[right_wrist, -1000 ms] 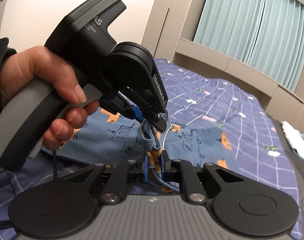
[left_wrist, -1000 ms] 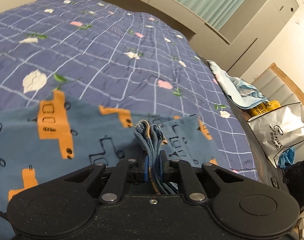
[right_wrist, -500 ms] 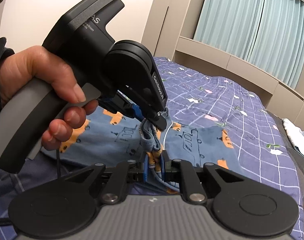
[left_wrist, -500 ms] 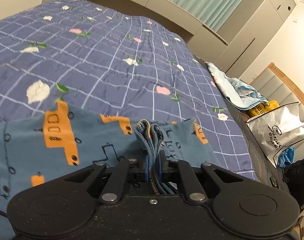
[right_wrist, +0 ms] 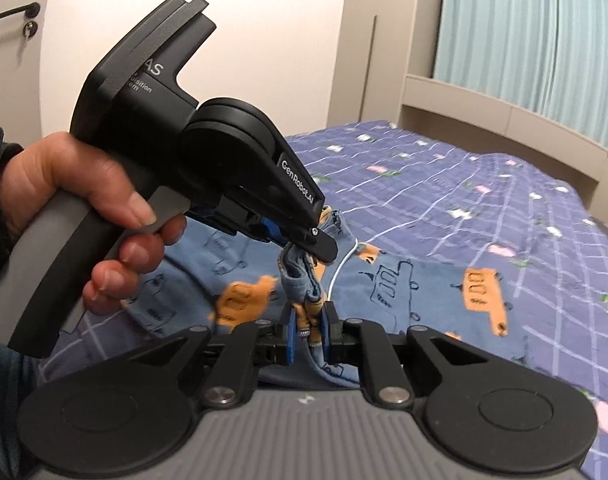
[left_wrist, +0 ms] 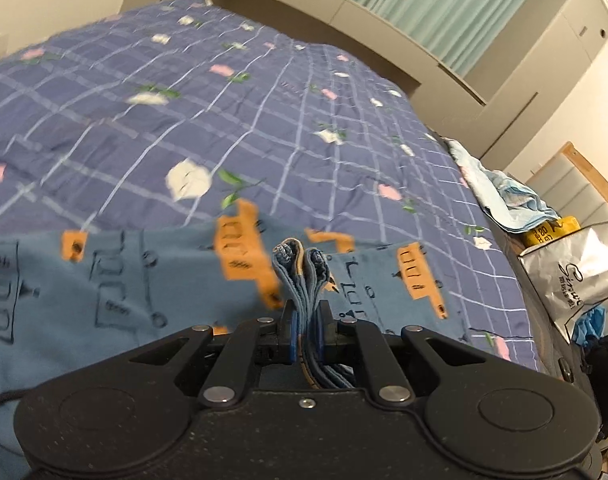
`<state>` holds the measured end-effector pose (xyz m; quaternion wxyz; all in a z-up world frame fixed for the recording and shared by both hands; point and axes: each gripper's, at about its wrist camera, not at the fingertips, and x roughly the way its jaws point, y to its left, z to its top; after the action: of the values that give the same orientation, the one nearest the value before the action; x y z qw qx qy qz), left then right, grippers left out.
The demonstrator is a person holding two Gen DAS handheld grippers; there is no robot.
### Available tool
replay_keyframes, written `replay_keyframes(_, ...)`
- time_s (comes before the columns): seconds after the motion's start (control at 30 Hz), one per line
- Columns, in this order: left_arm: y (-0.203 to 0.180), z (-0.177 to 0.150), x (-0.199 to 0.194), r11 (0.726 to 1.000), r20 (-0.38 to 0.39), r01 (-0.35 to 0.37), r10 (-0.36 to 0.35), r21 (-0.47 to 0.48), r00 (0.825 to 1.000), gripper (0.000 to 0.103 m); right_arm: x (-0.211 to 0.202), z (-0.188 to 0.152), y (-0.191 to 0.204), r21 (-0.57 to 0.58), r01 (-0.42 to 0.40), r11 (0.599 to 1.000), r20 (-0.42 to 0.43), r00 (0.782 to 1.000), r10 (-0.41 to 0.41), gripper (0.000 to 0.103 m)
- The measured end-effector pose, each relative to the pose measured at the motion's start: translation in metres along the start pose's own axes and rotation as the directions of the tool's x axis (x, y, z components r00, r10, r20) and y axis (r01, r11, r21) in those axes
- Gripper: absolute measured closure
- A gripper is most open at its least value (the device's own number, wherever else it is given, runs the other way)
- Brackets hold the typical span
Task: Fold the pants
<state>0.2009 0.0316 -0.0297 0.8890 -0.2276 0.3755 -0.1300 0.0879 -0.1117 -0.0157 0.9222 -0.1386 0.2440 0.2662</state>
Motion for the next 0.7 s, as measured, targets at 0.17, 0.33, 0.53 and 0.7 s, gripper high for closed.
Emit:
replay_keyframes(0.17,0.018,-0.011,0.014,0.999,-0.026,0.001,-0.003,-0.054,1.0,0.094,0.014,-0.007,0.007,0.01,-0.013,1.0,-0.037,0.999,0.013,0.089)
replay_keyframes(0.33,0.022,-0.013,0.018,0.998,-0.032,-0.009,0.007,-0.057,0.999,0.084,0.017,-0.012,0.004,0.02,-0.029,0.999,-0.048,0.998,0.03,0.074)
replay_keyframes(0.53,0.02,-0.009,0.008,0.993,0.032,-0.11,0.111,-0.03,0.993,0.04,0.007,-0.01,-0.013,0.024,-0.014,1.0,-0.003,1.0,0.014,0.03)
replay_keyframes(0.7,0.011,-0.011,0.012,0.983,0.054,-0.182,0.18,0.034,0.982,0.026,-0.001,-0.013,-0.048,0.042,0.068,0.997,0.019,0.997,-0.069,0.009)
